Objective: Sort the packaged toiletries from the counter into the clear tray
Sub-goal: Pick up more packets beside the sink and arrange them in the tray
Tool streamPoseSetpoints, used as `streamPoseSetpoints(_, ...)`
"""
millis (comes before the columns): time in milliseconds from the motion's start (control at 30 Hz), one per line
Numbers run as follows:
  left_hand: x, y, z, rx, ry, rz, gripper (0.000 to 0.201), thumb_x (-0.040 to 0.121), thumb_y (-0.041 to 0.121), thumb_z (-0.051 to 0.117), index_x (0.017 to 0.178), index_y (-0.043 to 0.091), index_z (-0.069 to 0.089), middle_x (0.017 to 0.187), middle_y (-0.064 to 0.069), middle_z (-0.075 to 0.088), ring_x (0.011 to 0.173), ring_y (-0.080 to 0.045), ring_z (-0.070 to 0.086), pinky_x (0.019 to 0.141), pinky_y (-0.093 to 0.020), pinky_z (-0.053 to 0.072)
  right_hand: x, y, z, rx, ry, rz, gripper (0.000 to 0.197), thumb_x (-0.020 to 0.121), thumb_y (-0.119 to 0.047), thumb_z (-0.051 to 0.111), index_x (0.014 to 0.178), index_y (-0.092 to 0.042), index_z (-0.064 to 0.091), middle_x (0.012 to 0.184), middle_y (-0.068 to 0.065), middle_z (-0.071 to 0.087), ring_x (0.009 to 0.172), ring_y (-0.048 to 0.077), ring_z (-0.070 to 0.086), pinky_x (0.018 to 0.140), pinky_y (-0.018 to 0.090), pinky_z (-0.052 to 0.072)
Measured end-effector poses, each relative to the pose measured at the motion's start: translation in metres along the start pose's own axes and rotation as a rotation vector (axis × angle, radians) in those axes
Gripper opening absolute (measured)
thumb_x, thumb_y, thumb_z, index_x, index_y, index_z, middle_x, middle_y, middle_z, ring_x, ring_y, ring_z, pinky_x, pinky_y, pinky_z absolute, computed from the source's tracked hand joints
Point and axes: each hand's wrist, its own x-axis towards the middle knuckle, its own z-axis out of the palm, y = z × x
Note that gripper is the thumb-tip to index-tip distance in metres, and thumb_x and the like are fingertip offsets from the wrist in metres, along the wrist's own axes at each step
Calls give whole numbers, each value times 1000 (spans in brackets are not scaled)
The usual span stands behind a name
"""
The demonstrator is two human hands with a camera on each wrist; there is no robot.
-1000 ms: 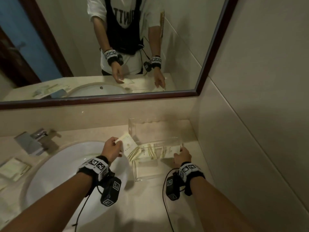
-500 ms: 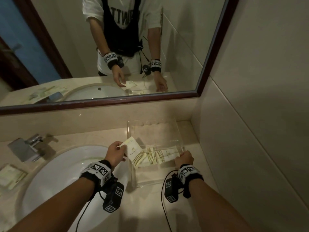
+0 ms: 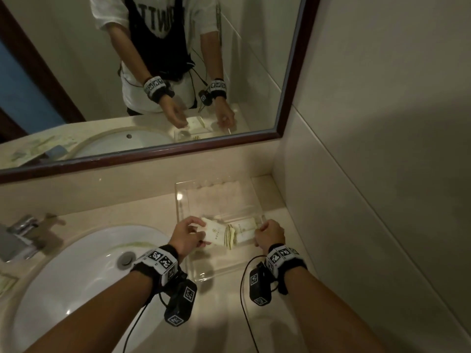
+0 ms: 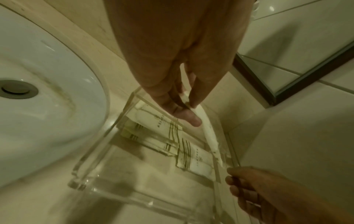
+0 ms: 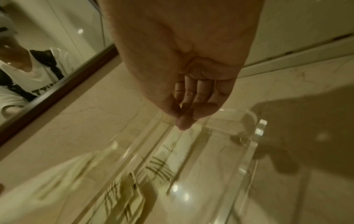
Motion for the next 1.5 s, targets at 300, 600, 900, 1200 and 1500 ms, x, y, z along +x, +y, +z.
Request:
streamPoseSetpoints(300,7,-17,52,-10,-52,-114,23,85,-13,54,82,7,65,100,-14,62,68,-25,66,53,-23,56,1,18,-43,67,62,-50,10,82,-12,59,76,-15,51,76,13,73,64,26,72,66,37,60)
streamPoseSetpoints(600,20,-30,78,-75,-39,-153,27,83,-11,57,90,13,66,81,-8,62,68,-25,64,44,-20,47,-1,28,-60,56,69,-22,4,83,-12,58,86,-13,56,83,9,72,59,15,71,60,27,56)
streamPoseSetpoints(900,32,-39,94,-28,-116,-209,40,79,-10,63,115,8,55,106,-27,64,78,-31,63,50,-24,54,8,38,-57,35,57,-20,4,83,-13,59,82,-14,55,77,8,73,55,16,70,63,31,58)
streamPoseSetpoints(1200,27,-40,96,244,-142,-178,28,81,0,65,104,10,54,78,-7,59,64,-22,57,61,-34,51,7,37,-49,51,19,5,7,82,-10,58,81,-16,54,74,6,73,54,14,68,63,31,58)
streamPoseSetpoints(1500,28,-38,102,445,-138,-154,53,80,25,72,126,13,49,121,-8,54,102,-25,58,87,-33,53,12,28,-48,36,4,-26,6,80,-10,59,82,-14,56,70,7,73,56,17,70,59,28,56)
